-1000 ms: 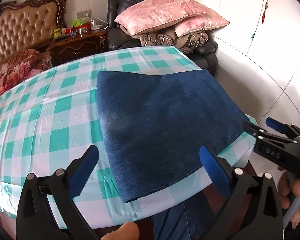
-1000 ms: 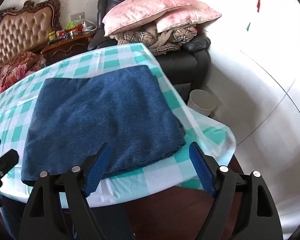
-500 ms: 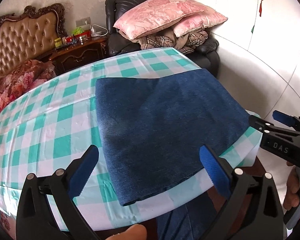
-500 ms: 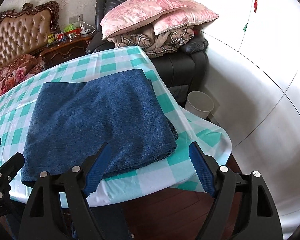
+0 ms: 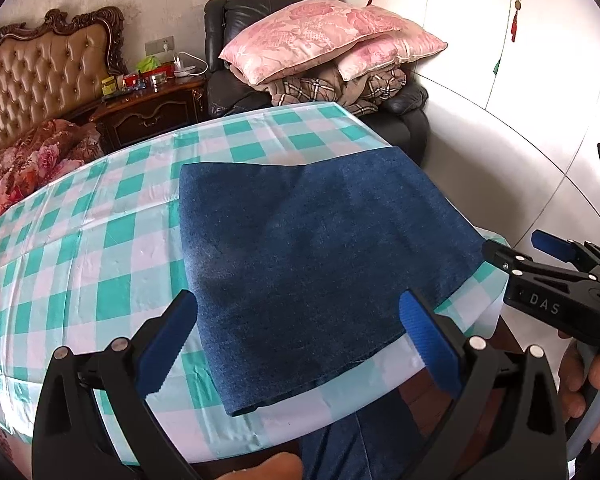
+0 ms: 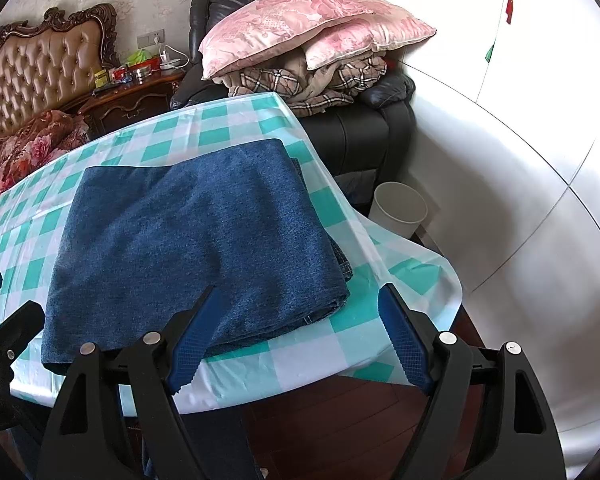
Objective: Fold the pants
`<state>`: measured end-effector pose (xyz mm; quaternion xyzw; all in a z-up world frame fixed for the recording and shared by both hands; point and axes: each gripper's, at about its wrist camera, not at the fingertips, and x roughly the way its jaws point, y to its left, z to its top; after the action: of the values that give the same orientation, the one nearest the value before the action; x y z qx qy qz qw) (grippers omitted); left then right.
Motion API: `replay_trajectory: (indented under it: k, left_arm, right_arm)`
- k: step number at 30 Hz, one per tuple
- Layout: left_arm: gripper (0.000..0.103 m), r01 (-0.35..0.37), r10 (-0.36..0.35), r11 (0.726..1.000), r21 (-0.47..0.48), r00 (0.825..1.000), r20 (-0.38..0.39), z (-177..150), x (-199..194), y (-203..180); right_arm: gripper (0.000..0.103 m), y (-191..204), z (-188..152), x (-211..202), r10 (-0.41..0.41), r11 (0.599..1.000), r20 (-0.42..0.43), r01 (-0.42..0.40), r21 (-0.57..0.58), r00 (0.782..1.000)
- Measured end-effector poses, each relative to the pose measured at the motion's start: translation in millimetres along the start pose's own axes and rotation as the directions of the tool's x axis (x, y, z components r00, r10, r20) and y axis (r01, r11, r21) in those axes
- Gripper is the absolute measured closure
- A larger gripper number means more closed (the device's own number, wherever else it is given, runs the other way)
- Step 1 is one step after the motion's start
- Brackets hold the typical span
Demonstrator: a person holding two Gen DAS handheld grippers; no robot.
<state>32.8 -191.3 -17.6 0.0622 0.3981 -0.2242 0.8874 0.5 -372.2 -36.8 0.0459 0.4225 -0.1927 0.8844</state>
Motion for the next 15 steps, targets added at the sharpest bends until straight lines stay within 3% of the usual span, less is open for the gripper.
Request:
replay_trajectory:
  k: [15]
  left_arm:
    - [0.002, 0.0, 0.0, 1.0, 0.0, 1.0, -0.001, 0.5, 0.1, -0.8]
  right_arm:
    - [0.026, 0.2, 0.0, 0.1, 0.001, 1.0, -0.002, -0.001, 0.0, 1.0]
